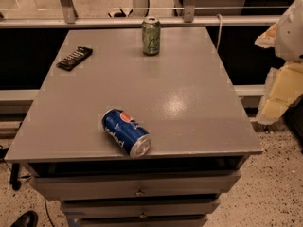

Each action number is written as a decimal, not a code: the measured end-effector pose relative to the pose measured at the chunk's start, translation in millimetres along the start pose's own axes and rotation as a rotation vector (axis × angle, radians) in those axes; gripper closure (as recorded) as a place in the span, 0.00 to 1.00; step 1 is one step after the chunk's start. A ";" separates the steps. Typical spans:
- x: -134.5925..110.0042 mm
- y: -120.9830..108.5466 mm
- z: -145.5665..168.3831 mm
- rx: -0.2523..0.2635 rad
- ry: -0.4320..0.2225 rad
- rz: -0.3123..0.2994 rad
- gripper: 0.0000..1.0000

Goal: Move green can near rxbar chocolate

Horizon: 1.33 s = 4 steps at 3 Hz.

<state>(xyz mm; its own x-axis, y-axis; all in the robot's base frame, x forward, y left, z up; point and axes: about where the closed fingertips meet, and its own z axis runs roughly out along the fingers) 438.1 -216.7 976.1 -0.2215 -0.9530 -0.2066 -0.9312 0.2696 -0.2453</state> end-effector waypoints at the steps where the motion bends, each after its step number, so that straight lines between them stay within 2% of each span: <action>1: 0.0 0.0 0.0 0.000 0.000 0.000 0.00; 2: -1.9 -5.9 4.9 0.011 -0.025 0.013 0.00; 3: -14.2 -35.6 36.2 0.019 -0.106 0.050 0.00; 4: -40.2 -89.5 80.5 0.048 -0.260 0.088 0.00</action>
Offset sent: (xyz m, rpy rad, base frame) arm 0.0177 0.0007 -0.0123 0.0582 -0.0139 -0.0183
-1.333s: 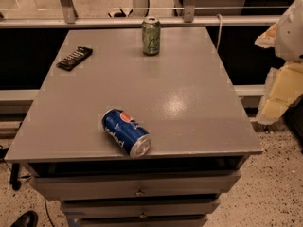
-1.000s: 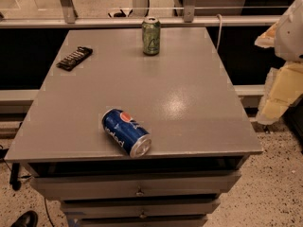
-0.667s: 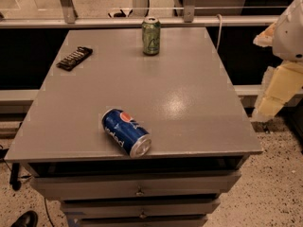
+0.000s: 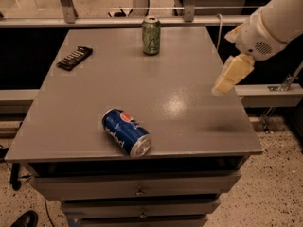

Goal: Move green can near rxbar chocolate

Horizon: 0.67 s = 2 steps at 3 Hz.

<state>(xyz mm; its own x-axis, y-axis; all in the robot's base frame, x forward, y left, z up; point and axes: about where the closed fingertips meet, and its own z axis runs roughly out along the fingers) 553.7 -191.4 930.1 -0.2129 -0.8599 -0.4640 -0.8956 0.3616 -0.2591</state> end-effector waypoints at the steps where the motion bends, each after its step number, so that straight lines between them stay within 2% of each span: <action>1: -35.3 -54.0 47.3 0.024 -0.190 0.042 0.00; 2: -73.5 -94.4 79.2 0.037 -0.378 0.090 0.00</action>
Offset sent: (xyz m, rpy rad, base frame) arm 0.2022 0.0867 0.0026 0.6120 -0.2235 -0.0009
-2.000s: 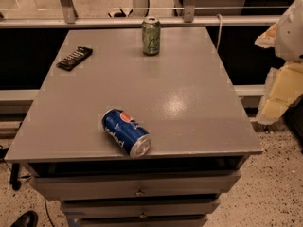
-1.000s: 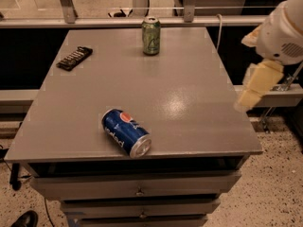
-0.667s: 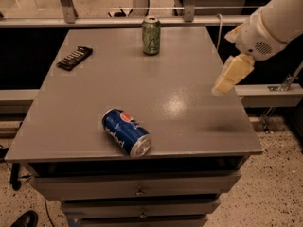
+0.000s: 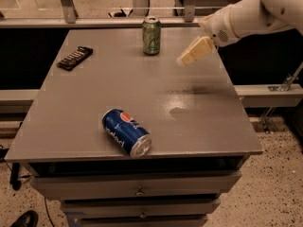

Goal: Move green can near rxbar chocolate

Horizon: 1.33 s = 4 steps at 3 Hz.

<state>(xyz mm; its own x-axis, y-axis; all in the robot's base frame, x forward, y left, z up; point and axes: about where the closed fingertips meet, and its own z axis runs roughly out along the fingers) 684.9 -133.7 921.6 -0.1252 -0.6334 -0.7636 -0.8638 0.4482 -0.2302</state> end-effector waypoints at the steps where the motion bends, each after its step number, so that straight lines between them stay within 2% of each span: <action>1: -22.2 -30.6 44.2 0.005 -0.183 0.066 0.00; 2: -41.5 -43.2 82.5 -0.007 -0.314 0.119 0.00; 3: -55.9 -58.7 118.5 -0.002 -0.408 0.157 0.00; 4: -62.6 -65.2 132.7 0.005 -0.443 0.170 0.00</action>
Offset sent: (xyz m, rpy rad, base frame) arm 0.1222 0.0883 -0.0101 0.5082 -0.0914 0.0051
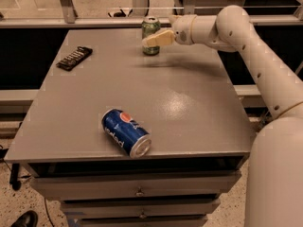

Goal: Move green can near rxbar chocolate

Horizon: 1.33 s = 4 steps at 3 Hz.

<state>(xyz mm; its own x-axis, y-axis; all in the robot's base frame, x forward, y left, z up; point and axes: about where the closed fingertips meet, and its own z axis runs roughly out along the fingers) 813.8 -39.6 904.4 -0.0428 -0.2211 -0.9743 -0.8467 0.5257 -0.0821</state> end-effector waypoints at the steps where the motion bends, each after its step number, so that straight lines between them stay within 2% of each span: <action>1: 3.2 -1.2 5.2 0.016 0.003 -0.006 0.18; 3: -4.7 12.3 10.8 0.007 -0.020 -0.008 0.65; 4: -40.0 36.1 20.1 -0.030 -0.042 -0.026 0.88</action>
Offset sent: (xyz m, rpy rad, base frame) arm -0.0037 0.0046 -0.0043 0.0065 -0.0176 -0.0315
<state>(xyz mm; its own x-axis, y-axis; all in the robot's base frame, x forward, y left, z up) 795.7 4.7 936.2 0.0016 -0.1995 -0.9799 -0.8630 0.4948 -0.1022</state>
